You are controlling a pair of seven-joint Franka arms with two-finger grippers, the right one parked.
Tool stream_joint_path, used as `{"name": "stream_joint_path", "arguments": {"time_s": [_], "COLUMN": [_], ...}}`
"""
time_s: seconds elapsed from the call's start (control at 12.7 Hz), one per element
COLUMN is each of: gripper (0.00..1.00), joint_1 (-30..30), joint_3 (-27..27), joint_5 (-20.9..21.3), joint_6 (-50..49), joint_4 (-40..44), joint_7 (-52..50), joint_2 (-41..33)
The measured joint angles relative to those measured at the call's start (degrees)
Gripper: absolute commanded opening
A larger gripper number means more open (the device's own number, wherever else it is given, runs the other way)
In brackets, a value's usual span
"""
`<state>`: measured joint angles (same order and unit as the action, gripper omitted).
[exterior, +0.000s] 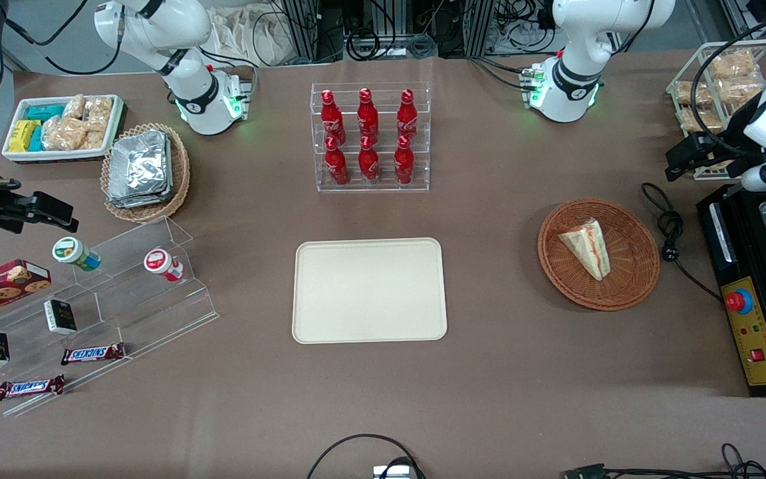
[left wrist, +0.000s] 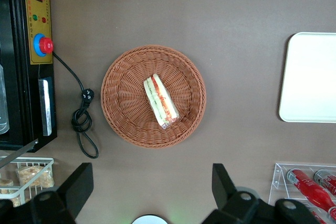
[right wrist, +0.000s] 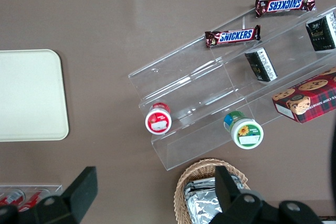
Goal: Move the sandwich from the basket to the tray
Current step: 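Move the left gripper over the wicker basket and lower toward the sandwich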
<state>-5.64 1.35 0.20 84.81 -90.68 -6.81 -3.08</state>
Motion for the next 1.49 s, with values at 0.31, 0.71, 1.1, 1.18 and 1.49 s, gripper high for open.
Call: {"name": "stream_joint_path", "arguments": {"time_s": [0.31,0.71,1.1,1.18,1.49], "gripper": [1.00,1.00,1.00,1.00,1.00], "joint_1": [0.0,0.1,0.1,0.1,0.1], "joint_3": [0.1,0.4,0.4,0.4,0.4], "joint_5": [0.0,-0.3,-0.3,-0.3,-0.3], "joint_6": [0.0,1.3,17.2,21.1,31.7], "joint_4": [0.0,-2.3,-18.6,-23.0,-36.3], "joint_7": [-0.4,-6.9,-17.2,-18.5,-20.0], "joint_2": [0.0,2.2,0.1,-1.0,-3.9]}}
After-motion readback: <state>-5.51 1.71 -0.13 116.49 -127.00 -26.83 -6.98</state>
